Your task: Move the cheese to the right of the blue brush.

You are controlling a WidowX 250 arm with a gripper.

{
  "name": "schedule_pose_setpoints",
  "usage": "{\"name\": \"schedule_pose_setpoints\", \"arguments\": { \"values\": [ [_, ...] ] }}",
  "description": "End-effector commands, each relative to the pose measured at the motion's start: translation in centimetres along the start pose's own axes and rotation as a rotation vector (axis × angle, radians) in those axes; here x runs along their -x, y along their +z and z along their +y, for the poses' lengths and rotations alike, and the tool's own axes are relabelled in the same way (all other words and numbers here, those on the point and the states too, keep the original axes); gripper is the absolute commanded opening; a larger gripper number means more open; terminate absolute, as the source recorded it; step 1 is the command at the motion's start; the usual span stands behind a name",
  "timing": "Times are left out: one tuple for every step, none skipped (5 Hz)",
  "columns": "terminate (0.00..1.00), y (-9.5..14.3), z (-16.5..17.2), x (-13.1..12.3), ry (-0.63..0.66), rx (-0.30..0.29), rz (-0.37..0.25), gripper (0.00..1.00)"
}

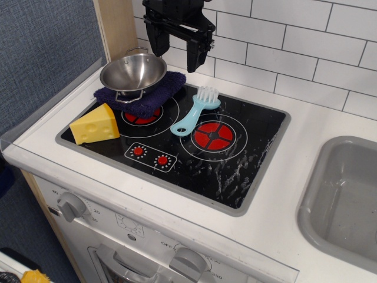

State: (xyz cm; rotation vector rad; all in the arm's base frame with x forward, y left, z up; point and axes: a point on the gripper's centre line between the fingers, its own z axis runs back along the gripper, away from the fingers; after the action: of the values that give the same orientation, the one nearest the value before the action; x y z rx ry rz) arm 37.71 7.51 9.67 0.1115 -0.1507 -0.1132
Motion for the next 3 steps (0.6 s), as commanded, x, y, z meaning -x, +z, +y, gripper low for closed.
{"name": "schedule_pose_setpoints", "arguments": {
  "values": [
    [0.0,0.0,0.0,0.0,0.0,0.0,0.0,1.0],
    [0.0,0.8,0.6,1.9,-0.002,0.018,-0.021,1.0],
    [0.0,3.3,2.1,4.0,0.023,0.009,-0.073,1.0]
  ]
}}
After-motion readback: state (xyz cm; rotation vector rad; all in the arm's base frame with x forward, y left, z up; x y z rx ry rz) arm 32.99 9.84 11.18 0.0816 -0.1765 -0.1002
